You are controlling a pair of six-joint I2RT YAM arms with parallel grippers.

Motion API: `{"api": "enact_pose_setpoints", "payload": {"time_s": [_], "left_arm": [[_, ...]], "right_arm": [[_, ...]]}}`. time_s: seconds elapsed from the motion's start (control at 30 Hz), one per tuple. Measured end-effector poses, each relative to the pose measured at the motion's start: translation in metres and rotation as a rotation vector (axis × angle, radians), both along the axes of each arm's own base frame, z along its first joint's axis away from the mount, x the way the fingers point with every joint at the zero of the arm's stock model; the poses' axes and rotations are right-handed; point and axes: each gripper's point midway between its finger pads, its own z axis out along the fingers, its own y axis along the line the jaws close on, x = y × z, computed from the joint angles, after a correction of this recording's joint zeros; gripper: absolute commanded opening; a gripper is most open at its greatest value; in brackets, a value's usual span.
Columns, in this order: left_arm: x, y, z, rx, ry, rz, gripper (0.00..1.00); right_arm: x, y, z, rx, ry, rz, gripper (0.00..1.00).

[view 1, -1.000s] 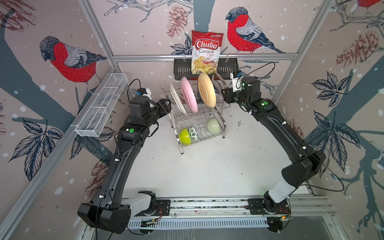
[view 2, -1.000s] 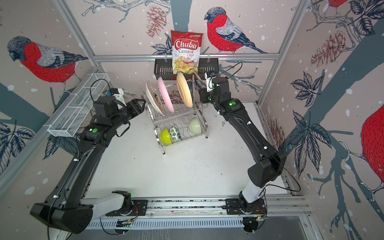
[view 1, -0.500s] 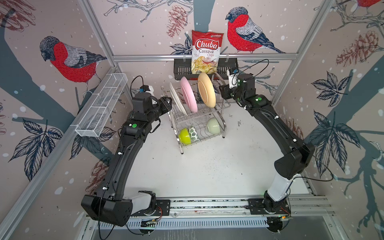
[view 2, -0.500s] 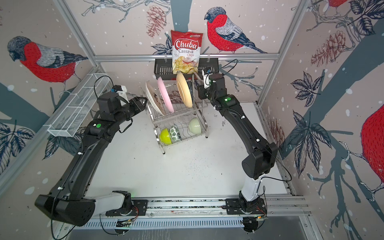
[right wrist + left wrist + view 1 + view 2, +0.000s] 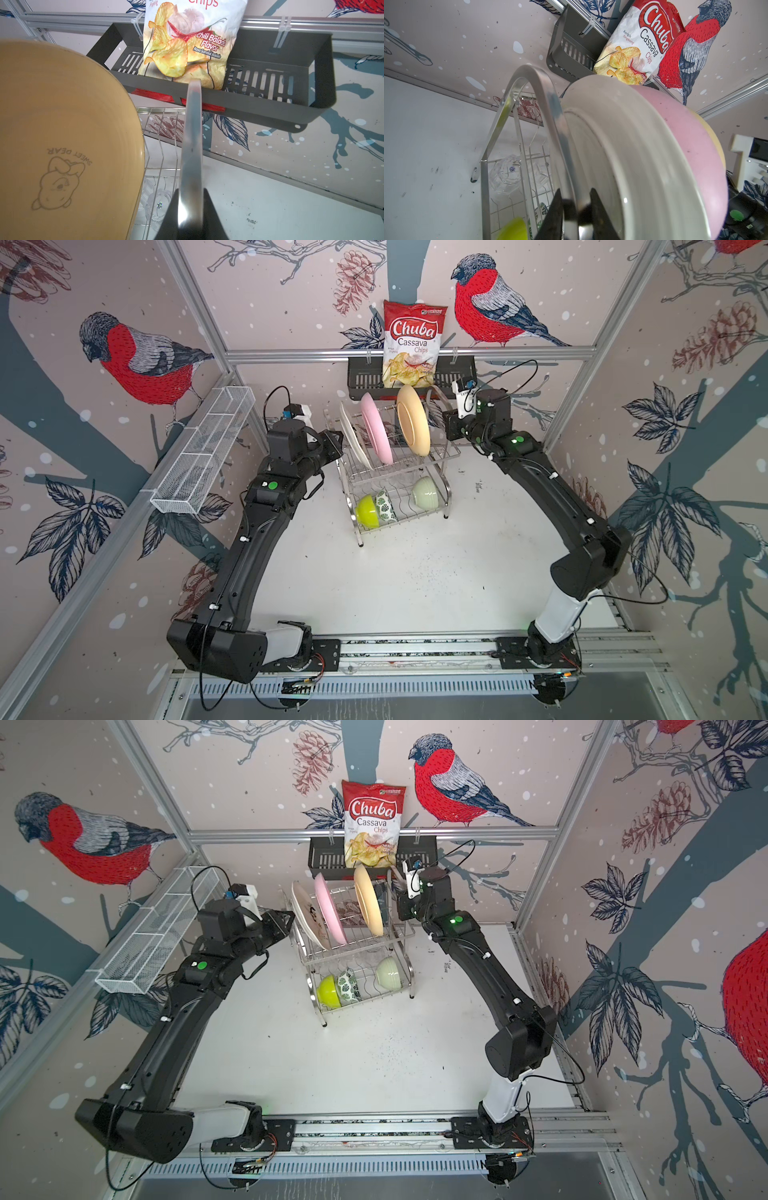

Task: Unload the mixed dishes from the dish rack

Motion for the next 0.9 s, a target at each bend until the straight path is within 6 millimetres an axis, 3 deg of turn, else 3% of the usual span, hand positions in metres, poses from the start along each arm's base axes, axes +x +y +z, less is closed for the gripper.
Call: {"api": "enact_pose_setpoints", "payload": {"time_s": [0.23,0.5,0.67,0.9], "left_arm": [[0.006,-0.016,0.000,0.036,-0.014,-0.028,0.09],[0.025,-0.047,0.000,0.091,-0.026,-0.064,0.06],[0.041,-0.063,0.001,0.107,-0.041,-0.092,0.05],[0.054,-0.088,0.002,0.094,-0.048,-0.150,0.05]], "right_arm": [[-0.023,-0.020,0.001,0.020,0.030,-0.050,0.05],[-0.043,-0.057,0.000,0.017,0.027,-0.181,0.05],[-0.046,-0.079,-0.001,0.027,0.025,-0.246,0.05],[-0.035,-0.109,-0.001,0.045,0.034,-0.277,0.06]]}}
